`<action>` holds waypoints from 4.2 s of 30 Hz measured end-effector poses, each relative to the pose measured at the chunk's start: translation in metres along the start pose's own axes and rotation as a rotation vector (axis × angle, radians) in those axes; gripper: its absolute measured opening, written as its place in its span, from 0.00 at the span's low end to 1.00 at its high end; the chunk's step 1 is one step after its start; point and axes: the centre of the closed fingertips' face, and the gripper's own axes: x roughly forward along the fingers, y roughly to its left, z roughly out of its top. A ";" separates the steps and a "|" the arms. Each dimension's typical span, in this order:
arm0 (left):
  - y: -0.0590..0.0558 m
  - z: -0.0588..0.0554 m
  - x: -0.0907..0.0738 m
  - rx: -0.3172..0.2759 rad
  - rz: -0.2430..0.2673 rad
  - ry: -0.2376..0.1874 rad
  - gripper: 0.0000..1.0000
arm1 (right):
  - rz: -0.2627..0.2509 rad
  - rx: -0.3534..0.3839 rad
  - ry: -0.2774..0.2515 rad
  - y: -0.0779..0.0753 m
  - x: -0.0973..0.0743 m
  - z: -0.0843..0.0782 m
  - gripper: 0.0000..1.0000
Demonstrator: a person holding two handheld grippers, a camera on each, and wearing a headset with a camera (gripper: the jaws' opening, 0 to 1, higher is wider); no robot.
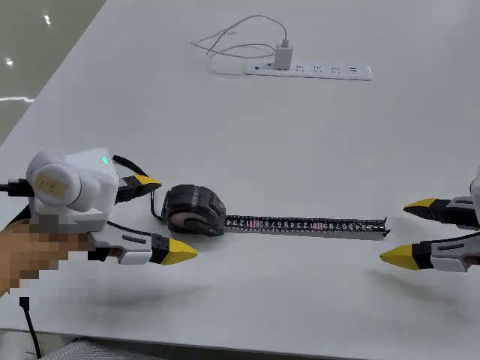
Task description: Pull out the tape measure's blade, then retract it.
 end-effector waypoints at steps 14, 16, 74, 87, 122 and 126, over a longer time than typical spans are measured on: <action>-0.008 0.004 -0.020 -0.123 0.113 -0.043 0.98 | -0.137 0.101 -0.131 0.024 -0.013 0.026 0.83; -0.009 0.004 -0.023 -0.125 0.131 -0.037 0.99 | -0.164 0.115 -0.148 0.027 -0.017 0.029 0.85; -0.031 0.015 -0.058 -0.215 0.260 -0.084 0.99 | -0.250 0.207 -0.219 0.073 -0.051 0.029 0.99; -0.031 0.016 -0.059 -0.213 0.262 -0.085 0.98 | -0.251 0.211 -0.220 0.071 -0.051 0.029 0.99; -0.029 0.020 -0.041 -0.266 0.331 -0.098 0.96 | -0.232 0.214 -0.213 0.071 -0.046 0.026 0.99; -0.026 0.024 -0.032 -0.277 0.356 -0.103 0.95 | -0.228 0.213 -0.211 0.070 -0.044 0.028 0.99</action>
